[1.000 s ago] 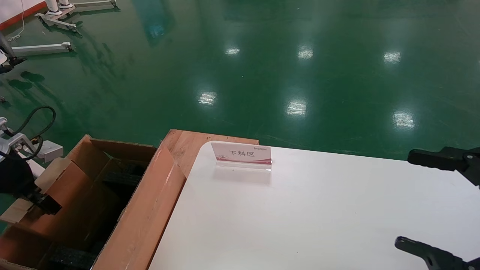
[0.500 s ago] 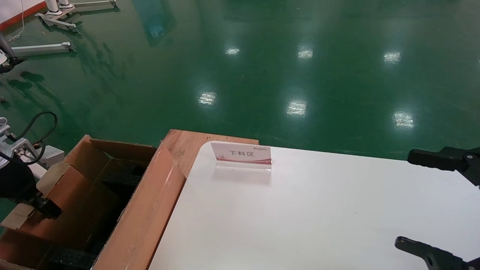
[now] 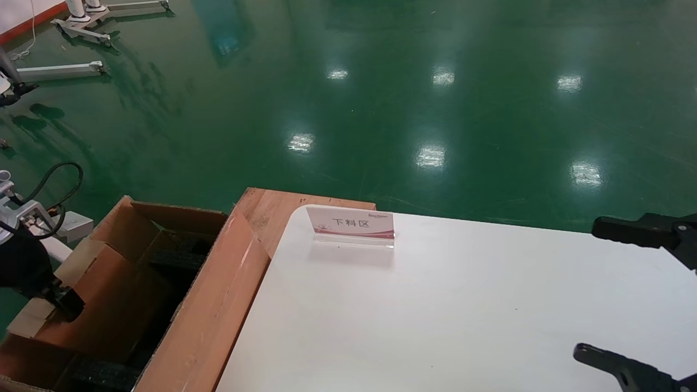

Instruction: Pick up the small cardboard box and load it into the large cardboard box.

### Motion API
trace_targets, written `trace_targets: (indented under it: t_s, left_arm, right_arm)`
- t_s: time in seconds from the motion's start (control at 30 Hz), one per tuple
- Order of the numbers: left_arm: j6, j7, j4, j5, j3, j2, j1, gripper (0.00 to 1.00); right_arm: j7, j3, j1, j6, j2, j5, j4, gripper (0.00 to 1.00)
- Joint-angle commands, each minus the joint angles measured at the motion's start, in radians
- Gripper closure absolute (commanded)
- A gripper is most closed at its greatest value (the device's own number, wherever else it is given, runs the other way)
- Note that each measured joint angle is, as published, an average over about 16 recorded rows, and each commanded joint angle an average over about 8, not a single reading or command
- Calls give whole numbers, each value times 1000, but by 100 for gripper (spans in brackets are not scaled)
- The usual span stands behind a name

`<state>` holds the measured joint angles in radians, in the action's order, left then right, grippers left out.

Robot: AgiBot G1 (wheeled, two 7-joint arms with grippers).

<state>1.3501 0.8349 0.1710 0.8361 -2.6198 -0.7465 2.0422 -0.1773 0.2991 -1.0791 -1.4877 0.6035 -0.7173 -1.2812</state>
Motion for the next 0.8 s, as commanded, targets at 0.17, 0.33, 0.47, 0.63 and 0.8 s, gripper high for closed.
trace_targets:
  t_s: [0.17, 0.33, 0.47, 0.63, 0.8]
  left_arm:
    - [-1, 1, 2, 2, -1, 1, 2, 0]
    - [-1, 1, 3, 2, -1, 1, 3, 0]
    - [-1, 1, 3, 2, -1, 1, 3, 0]
    - [-10, -15, 8, -1, 4, -3, 16, 0]
    - [-32, -75, 33, -14, 20, -6, 67, 0]
  right_arm:
    - [0, 0, 0, 0, 0, 0, 0, 0]
    - [0, 0, 0, 0, 0, 0, 0, 0]
    - [0, 0, 0, 0, 0, 0, 0, 0]
    - [0, 0, 0, 0, 0, 0, 0, 0]
    - [0, 0, 0, 0, 0, 0, 1, 0]
